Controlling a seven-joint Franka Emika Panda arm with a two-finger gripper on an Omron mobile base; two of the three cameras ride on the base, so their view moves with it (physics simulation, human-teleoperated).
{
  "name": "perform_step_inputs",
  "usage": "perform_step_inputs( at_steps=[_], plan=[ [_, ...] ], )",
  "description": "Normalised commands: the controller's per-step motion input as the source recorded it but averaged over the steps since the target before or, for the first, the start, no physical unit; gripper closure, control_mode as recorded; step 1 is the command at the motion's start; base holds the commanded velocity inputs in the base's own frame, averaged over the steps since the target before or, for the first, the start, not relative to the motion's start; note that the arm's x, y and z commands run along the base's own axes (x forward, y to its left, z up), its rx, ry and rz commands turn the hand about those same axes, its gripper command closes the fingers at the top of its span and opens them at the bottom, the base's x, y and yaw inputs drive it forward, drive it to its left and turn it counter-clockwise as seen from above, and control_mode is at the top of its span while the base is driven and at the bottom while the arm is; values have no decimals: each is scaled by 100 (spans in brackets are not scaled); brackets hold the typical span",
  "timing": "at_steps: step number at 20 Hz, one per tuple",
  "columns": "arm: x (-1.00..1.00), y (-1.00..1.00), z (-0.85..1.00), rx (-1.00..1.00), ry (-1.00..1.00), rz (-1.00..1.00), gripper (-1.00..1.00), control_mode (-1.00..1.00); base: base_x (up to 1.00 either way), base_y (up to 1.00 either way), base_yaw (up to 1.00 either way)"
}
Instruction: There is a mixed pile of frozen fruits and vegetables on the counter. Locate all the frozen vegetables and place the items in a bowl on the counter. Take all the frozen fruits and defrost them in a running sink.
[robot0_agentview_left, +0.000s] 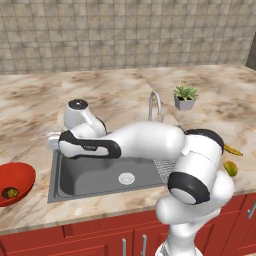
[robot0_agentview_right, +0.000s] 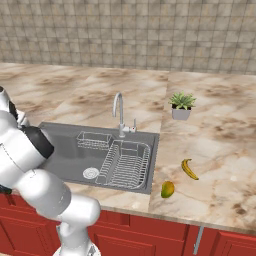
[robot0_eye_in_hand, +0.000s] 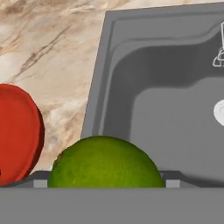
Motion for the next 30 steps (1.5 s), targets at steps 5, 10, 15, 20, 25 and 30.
perform_step_inputs(
  at_steps=[5,10,15,20,25,30],
  plan=[
    [0,60,0,3,-4,0,100,-100,0,0,0],
    [0,58,0,6,-4,0,100,-100,0,0,0],
    [-3,52,0,7,-4,0,100,-100,0,0,0],
    [0,53,0,3,0,0,100,-100,0,0,0],
    [0,61,-2,0,0,0,100,-100,0,0,0],
    [0,69,-5,0,0,0,100,-100,0,0,0]
  ],
)
